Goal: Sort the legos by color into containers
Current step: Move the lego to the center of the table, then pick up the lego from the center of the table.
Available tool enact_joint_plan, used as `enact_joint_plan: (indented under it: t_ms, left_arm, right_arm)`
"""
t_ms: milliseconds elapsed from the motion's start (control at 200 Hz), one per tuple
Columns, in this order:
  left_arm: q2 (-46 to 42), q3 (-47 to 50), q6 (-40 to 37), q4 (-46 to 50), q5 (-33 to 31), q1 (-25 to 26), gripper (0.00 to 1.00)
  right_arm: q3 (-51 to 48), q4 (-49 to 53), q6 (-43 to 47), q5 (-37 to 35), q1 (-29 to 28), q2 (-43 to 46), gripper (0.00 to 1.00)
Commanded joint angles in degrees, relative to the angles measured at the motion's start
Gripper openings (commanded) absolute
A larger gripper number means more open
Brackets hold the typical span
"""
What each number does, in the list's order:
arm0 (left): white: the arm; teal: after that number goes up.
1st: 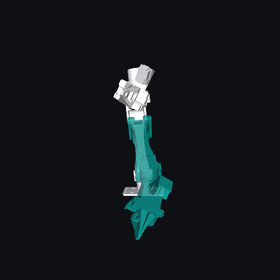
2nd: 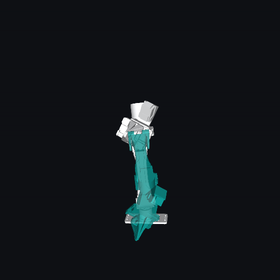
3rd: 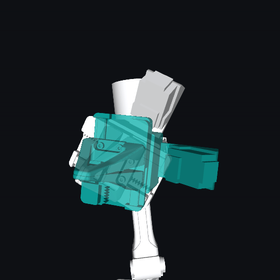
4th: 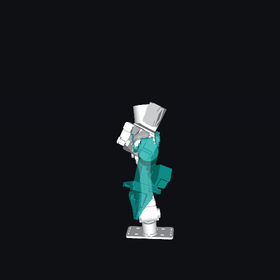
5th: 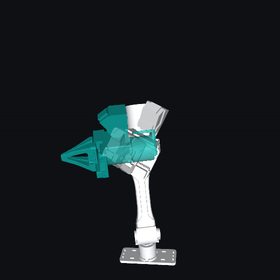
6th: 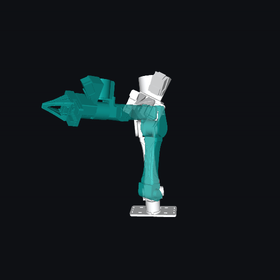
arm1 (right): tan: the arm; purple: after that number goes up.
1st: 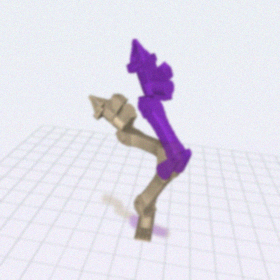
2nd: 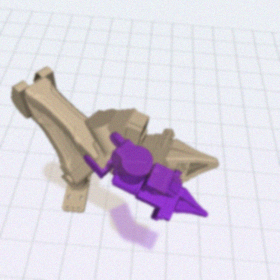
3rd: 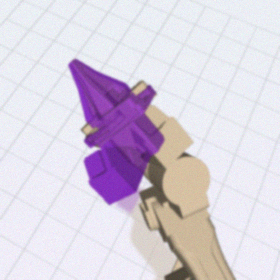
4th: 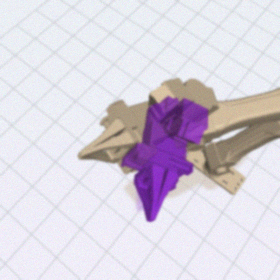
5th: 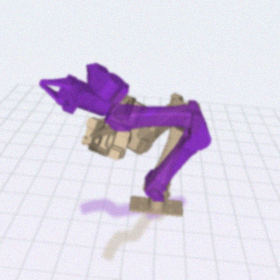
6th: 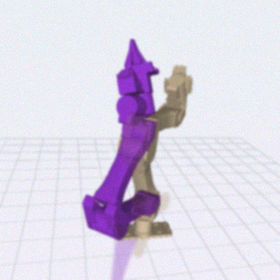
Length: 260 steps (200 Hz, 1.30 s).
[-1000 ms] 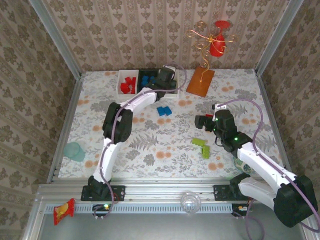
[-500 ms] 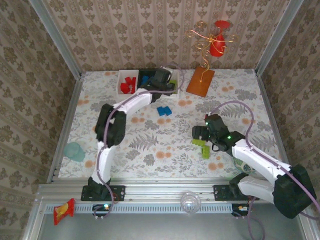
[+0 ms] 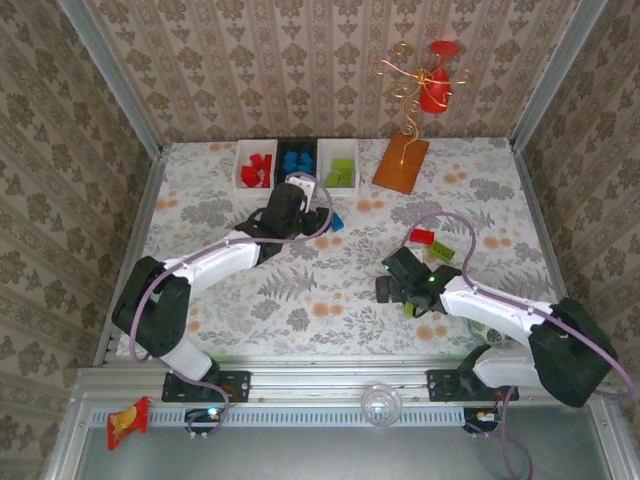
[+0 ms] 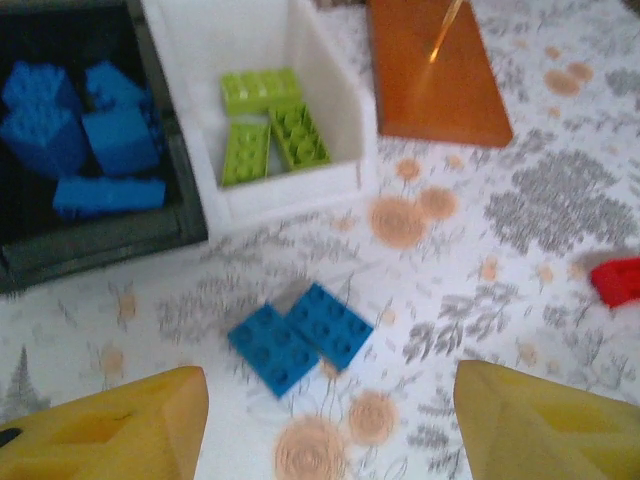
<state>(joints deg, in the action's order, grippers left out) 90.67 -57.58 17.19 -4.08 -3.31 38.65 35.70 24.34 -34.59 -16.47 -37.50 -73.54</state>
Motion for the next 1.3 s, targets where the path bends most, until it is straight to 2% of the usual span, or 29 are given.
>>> enact_joint_plan:
  t_ms: [0,245,610,820,1055,1160,1295]
  left_arm:
    - [-2.3,1.9,2.1,-2.0,0.7,0.2,0.68]
    - [-2.9,3.8,2.0,-2.6,0.2,0.0,0.68]
    - [-4.9,6.6,2.5,-3.9,-0.5,-1.9,0.69]
    - [-7.5,9.4,3.0,-4.8,-0.9,-3.8,0.69]
    - [-9.2,11.3,3.6,-5.4,-1.1,-5.2,0.69]
    - [-9.7,12.9,5.0,-7.0,-0.4,-6.3,0.69]
    - [-10.6,14.4,6.7,-7.9,1.3,-7.4,0.69]
  right_arm:
    - [2.4,-3.2,-1.2,-3.0,-0.3,-2.9,1.00]
    - [5.7,-7.0,0.9,-1.6,-0.3,-12.1,0.94]
    - [8.0,-12.2,0.3,3.3,-3.2,-14.5,0.67]
    - [8.5,-12.5,-0.3,2.7,-3.7,-17.5,0.65]
    - [11.0,-14.3,1.2,2.4,-4.0,-15.2,0.64]
    - [16.0,-15.0,3.6,1.1,-3.3,-15.4,0.65]
    - [24.9,-17.5,6.3,0.5,-0.2,-20.4,0.65]
